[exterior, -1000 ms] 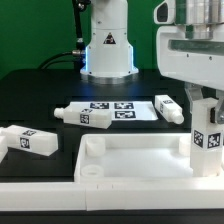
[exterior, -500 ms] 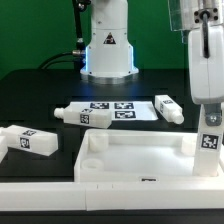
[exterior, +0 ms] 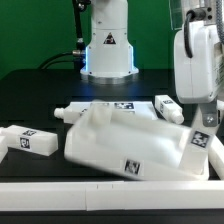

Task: Assemble desk

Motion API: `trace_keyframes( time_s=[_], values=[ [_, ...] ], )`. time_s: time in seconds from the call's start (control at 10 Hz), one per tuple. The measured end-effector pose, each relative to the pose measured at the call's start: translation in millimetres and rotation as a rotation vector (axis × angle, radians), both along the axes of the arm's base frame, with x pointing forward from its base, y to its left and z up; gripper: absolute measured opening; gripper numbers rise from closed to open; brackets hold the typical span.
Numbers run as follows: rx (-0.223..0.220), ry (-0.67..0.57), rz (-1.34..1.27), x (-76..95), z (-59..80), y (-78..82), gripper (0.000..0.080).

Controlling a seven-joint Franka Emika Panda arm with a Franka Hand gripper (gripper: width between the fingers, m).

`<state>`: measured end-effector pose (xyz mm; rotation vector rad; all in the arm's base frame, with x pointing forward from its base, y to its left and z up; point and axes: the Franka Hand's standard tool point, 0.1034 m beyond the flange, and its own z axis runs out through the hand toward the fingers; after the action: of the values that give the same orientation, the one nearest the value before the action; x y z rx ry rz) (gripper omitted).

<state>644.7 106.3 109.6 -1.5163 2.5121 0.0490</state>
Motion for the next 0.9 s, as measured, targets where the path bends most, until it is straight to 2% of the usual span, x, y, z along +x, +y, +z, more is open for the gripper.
trace_keyframes(
  time_s=[0.1, 0.2, 0.3, 0.5, 0.6, 0.9],
  values=[
    [0.0, 0.0, 0.001, 0.0, 0.0, 0.1, 0.0539],
    [0.0, 0.0, 0.001, 0.0, 0.0, 0.1, 0.0626],
    [-0.007, -0.011, 0.058, 1.1, 4.2, 1.7, 0.0643],
    [-0.013, -0.073, 0.21, 3.2, 34.8, 5.2, 0.0643],
    [-0.003, -0.068, 0.215, 2.5, 42.7, 8.9, 0.0648],
    [0.004, -0.059, 0.205, 5.1, 42.1, 13.1, 0.0649]
  ],
)
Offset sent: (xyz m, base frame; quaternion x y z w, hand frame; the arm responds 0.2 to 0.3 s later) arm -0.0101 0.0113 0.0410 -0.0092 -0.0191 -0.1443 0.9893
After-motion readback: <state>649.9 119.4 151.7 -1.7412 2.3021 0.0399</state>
